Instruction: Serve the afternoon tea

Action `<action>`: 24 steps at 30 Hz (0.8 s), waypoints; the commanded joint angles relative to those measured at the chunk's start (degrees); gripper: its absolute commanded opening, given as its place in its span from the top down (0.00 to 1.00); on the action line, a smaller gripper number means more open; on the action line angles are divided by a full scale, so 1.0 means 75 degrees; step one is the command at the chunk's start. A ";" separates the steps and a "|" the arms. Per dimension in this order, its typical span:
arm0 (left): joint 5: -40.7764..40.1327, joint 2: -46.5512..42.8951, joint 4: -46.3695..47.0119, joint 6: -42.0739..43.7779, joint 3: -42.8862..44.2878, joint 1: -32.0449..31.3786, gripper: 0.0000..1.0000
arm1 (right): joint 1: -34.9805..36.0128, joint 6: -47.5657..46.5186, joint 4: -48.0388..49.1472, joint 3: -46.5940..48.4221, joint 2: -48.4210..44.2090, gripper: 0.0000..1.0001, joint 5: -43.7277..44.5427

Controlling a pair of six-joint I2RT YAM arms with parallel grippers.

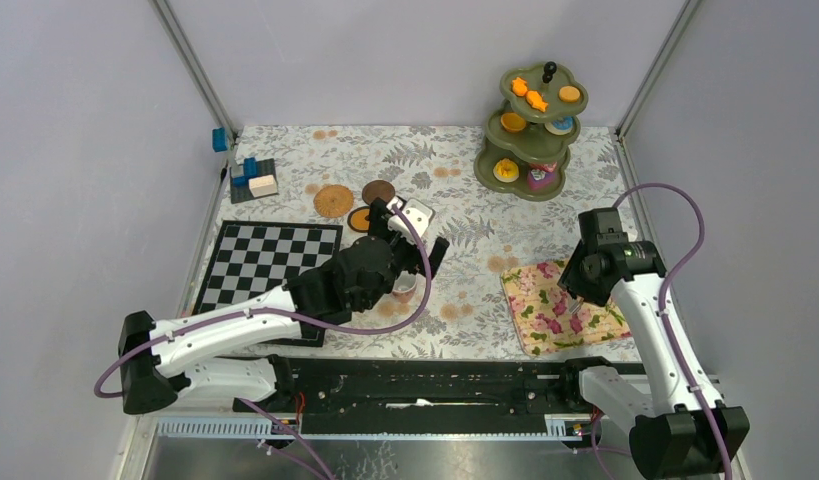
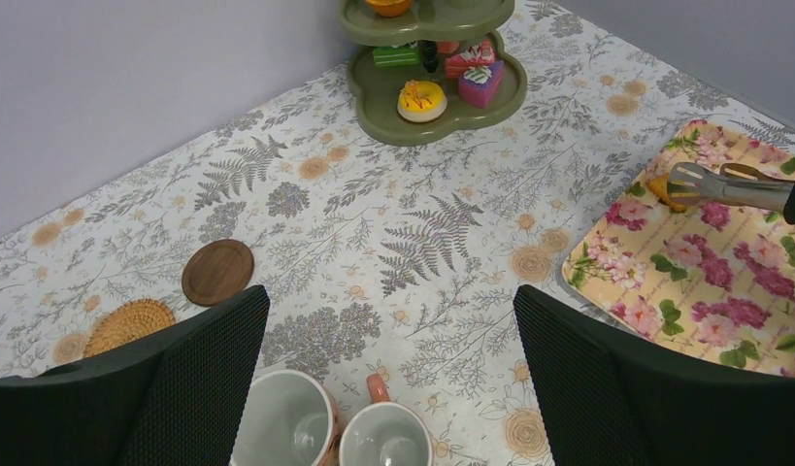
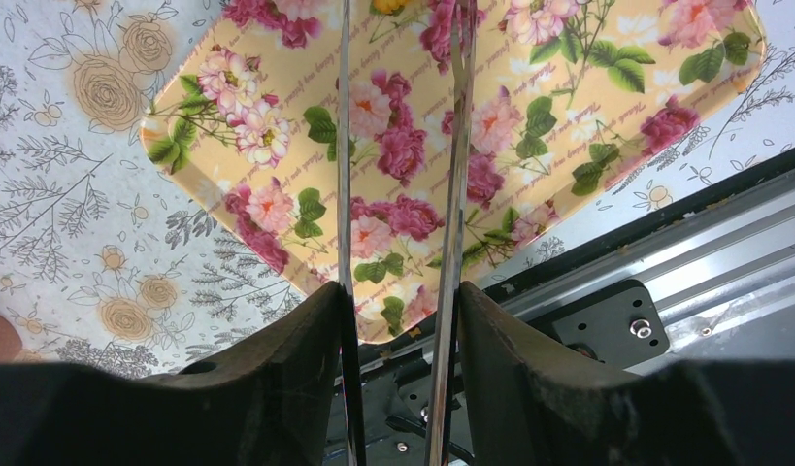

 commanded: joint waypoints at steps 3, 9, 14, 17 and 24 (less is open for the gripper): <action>-0.0136 -0.0254 0.0522 0.0070 -0.0093 0.0036 0.01 | -0.0039 -0.0350 -0.0080 0.0383 0.0281 0.48 0.0184; -0.0203 -0.0317 0.0586 0.0105 -0.0190 0.0034 0.01 | -0.0049 -0.0454 0.0052 0.0348 0.0448 0.48 0.0125; -0.0218 -0.0353 0.0624 0.0137 -0.0216 0.0039 0.01 | -0.0155 -0.0549 0.0321 0.0163 0.0611 0.48 -0.0143; -0.0218 -0.0348 0.0629 0.0139 -0.0217 0.0038 0.01 | -0.0269 -0.0563 0.0538 0.0054 0.0703 0.49 -0.0415; -0.0206 -0.0343 0.0643 0.0139 -0.0229 0.0040 0.01 | -0.0378 -0.0395 0.0821 -0.0296 0.0606 0.54 -0.1158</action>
